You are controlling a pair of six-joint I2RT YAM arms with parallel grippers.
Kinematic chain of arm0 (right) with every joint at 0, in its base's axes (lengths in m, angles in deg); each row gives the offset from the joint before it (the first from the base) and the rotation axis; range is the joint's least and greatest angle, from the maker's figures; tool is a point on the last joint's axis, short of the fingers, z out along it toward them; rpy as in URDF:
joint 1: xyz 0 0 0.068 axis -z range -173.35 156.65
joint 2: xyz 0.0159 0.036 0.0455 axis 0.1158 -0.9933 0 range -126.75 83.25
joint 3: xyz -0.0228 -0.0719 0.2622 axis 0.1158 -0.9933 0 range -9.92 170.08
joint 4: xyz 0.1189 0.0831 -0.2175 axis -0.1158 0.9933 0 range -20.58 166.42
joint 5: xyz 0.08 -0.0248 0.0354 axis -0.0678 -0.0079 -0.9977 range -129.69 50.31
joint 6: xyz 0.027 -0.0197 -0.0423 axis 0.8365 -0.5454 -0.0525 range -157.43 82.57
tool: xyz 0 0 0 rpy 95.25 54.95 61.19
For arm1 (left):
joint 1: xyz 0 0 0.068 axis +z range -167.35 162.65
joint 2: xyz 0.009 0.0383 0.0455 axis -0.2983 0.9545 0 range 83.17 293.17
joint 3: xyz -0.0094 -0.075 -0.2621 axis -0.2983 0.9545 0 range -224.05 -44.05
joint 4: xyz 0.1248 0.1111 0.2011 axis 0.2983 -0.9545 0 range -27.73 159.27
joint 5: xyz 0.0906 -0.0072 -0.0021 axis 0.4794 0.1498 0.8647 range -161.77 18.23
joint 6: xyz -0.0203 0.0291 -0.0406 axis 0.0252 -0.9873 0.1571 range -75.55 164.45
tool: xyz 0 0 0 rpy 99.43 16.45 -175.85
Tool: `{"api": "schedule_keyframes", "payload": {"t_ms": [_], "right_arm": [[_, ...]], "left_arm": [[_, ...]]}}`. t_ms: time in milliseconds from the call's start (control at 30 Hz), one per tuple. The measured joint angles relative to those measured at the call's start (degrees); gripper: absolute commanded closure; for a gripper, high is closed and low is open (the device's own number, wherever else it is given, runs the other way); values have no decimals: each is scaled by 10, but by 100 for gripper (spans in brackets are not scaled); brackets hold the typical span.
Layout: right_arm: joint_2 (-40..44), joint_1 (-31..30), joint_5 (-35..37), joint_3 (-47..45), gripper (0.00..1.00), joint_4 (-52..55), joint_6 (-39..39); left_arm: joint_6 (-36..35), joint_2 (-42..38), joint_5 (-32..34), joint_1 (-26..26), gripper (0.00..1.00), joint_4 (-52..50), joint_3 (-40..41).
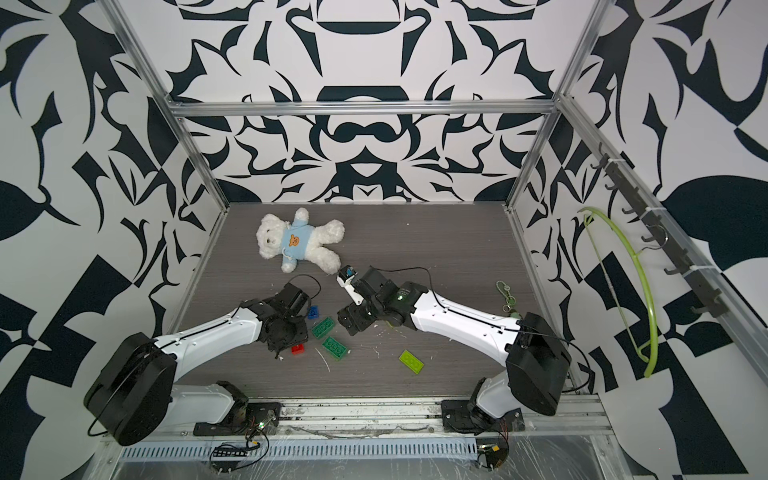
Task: Assemble a carrot with lego
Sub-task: Pick up the lego brick from the center of the board, then assemble the lego brick with the lego brick.
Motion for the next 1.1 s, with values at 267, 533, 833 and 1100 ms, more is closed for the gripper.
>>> {"api": "schedule_keyframes", "payload": {"t_ms": [267,533,833,1100], "right_arm": [[15,6,-2,-26,14,8,0],[103,76,-21,-41,14,37,-9],[187,170,-24,-50,14,74,-14],[244,184,-13,-67,14,105,-25]], "left_arm": [[-23,-30,-7,0,75,-35,-23],[-104,-162,-31,-24,85,-86,-137],[-432,-85,-106,-115,99,-170,-316],[-729,-5,-137,-160,100,-285,-337]]}}
